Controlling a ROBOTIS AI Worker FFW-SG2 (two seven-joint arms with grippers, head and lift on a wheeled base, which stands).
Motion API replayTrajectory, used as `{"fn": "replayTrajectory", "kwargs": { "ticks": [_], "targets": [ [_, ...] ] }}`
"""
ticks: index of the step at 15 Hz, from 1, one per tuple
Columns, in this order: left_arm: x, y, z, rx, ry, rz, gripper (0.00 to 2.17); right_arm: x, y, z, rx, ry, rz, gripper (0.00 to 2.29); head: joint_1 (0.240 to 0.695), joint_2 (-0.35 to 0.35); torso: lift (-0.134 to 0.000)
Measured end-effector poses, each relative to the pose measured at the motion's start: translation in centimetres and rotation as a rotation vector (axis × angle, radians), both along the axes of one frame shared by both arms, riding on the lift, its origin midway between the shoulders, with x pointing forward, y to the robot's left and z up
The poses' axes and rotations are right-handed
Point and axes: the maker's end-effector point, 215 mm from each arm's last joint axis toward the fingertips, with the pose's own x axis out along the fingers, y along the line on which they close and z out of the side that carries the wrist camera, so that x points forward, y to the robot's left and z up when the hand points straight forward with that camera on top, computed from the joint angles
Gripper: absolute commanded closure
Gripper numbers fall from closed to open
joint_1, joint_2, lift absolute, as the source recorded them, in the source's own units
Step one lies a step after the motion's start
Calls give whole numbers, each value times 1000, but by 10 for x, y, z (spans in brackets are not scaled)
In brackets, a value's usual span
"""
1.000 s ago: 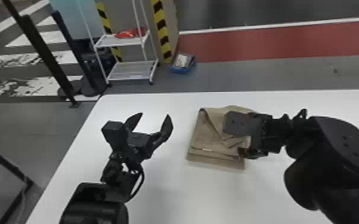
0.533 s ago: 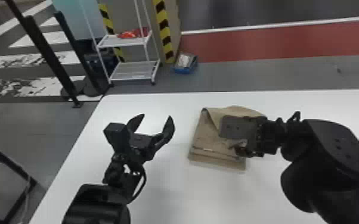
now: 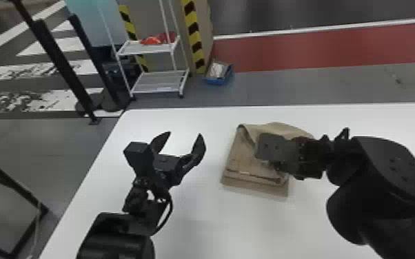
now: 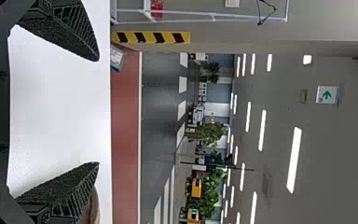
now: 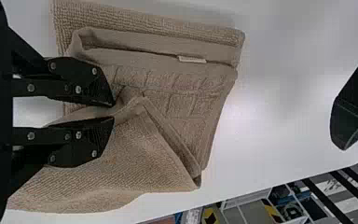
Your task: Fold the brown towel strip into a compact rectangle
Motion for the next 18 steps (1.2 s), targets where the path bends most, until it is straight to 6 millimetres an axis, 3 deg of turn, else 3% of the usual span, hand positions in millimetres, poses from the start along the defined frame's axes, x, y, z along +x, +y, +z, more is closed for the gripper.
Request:
{"fn": "replayTrajectory", "kwargs": {
  "ticks": [6,10,13,18],
  "targets": [
    [0,-4,-3,0,10,-7,83,5,1,12,19,-13,-5,1146,695,244,-123],
    [1,-8,-4,3,16,-13,83,18,3,54,100,-51,-35,1146,695,240,-123],
    [7,-10,0,8,15,-11,83,10,26,79,180,-25,-32,1146,695,256,-123],
    [8,-5,2,10,10,1,83,-13,70,79,217,14,23,1146,695,309,-123]
  ]
}}
